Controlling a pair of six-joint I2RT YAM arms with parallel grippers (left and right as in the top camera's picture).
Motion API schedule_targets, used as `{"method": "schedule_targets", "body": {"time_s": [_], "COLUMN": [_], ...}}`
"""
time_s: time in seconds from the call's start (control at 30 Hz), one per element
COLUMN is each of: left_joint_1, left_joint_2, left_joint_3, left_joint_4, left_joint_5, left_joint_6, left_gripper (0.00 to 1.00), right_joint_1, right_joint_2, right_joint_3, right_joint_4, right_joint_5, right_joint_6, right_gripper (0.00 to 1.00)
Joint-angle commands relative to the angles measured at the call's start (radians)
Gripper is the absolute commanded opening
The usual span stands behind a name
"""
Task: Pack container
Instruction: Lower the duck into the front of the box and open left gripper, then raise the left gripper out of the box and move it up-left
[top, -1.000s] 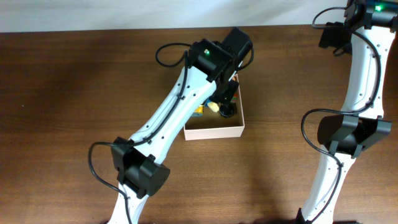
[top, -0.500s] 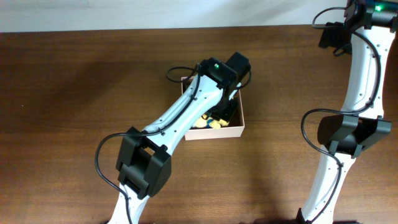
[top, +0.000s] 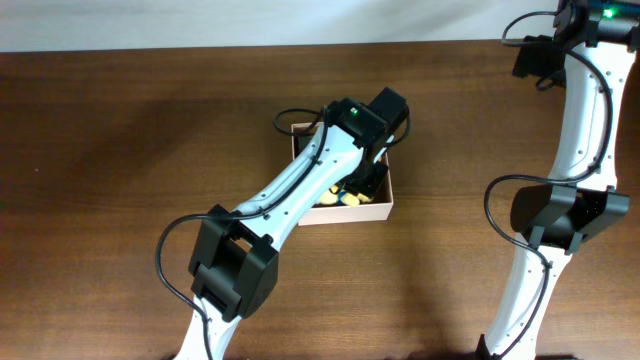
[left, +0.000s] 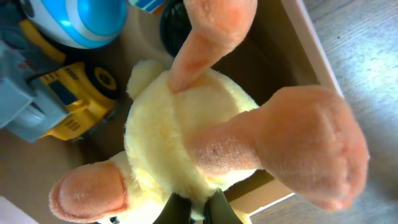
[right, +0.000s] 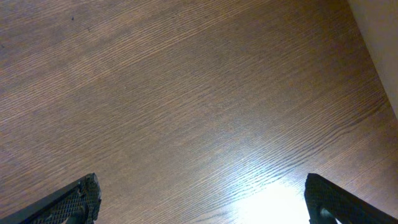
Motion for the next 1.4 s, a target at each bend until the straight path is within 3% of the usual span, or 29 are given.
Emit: {"method": "schedule_targets", "body": {"time_s": [0.0,0.3,0.37,0.4,0.47,0.5,0.57,0.93,1.17,1.37], "left_joint_1": [-0.001,-0.001,-0.001,-0.001,-0.001,-0.001,-0.001,0.026,0.105,0.265], "left_joint_2": [-0.004,-0.003,-0.002,-0.002,-0.002,-0.002,-0.002,-0.003,-0.004,-0.004], "left_joint_3": [-0.008,-0.023,-0.038,-0.043,-0.056,-0.057,-0.057,0.003,0.292,0.479], "left_joint_4": [0.004,0.014,0.013,0.013,0.009,0.006,0.006,-0.013,-0.097,-0.110], "left_joint_5": [-0.059,-0.064,-0.064,-0.063,-0.063,-0.064,-0.064,-0.088,-0.223,-0.252], "left_joint_6": [-0.001,-0.001,-0.002,-0.002,-0.002,-0.002,-0.002,0.025,0.029,0.047], "left_gripper": [0.02,0.02,0.08,0.18,0.65,0.80,0.93,0.96,0.97,0.99], "right_joint_1": [0.000,0.000,0.000,0.000,0.000,0.000,0.000,0.000,0.000,0.000], "right_joint_2": [-0.004,-0.004,-0.004,-0.004,-0.004,-0.004,-0.004,-0.004,-0.004,-0.004], "right_joint_3": [-0.001,-0.001,-0.001,-0.001,-0.001,-0.001,-0.001,-0.001,-0.001,-0.001], "right_joint_4": [0.000,0.000,0.000,0.000,0.000,0.000,0.000,0.000,0.000,0.000], "right_joint_5": [0.005,0.005,0.005,0.005,0.005,0.005,0.005,0.005,0.005,0.005], "right_joint_6": [0.014,0.014,0.014,0.014,0.014,0.014,0.014,0.014,0.014,0.014], "right_gripper": [0.99,0.99,0.99,0.99,0.99,0.99,0.99,0.99,0.99,0.99]}}
